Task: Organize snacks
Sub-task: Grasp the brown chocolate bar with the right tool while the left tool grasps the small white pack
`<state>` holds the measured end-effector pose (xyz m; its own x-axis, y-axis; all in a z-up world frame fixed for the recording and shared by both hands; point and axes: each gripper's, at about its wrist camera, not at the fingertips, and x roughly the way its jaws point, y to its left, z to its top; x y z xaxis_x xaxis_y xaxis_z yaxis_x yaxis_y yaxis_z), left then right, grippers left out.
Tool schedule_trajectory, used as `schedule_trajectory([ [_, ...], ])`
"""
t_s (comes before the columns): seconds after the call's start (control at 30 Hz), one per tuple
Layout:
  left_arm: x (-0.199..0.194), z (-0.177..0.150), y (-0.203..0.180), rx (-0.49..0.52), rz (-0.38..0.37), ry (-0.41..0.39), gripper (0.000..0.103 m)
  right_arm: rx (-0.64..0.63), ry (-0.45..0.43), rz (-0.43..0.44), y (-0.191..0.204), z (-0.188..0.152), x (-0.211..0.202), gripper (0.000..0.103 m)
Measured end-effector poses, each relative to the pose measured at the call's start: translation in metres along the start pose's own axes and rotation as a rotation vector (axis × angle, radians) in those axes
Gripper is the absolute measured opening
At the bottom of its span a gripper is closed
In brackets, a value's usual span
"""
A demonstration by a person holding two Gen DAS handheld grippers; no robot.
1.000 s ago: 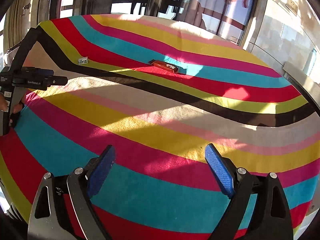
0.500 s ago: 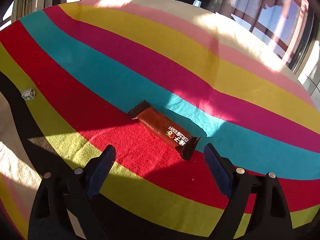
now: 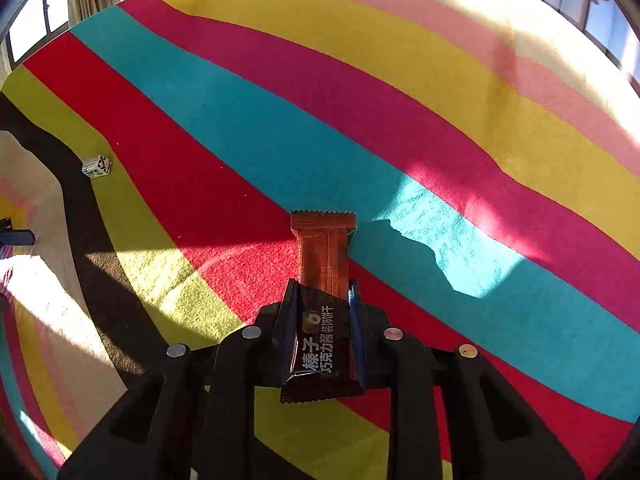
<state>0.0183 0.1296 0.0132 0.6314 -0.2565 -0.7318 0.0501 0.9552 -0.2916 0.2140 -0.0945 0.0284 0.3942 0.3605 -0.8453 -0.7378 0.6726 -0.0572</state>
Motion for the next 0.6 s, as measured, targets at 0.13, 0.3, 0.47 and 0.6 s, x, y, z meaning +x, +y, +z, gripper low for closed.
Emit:
schedule_trajectory([
  [0.13,0.0,0.0,-0.001,0.004,0.007,0.002,0.101,0.054,-0.015,-0.019,0.013,-0.008,-0.007,0.029],
  [0.3,-0.001,0.0,0.002,-0.007,-0.013,0.006,0.101,0.161,-0.019,-0.037,0.012,-0.013,-0.012,0.024],
  [0.47,-0.001,0.012,0.016,-0.053,0.0,0.022,0.101,0.245,-0.017,-0.059,0.047,-0.06,-0.052,0.024],
  [0.6,0.024,0.041,0.024,-0.006,0.152,0.048,0.1,0.25,-0.044,-0.098,0.087,-0.106,-0.085,0.024],
])
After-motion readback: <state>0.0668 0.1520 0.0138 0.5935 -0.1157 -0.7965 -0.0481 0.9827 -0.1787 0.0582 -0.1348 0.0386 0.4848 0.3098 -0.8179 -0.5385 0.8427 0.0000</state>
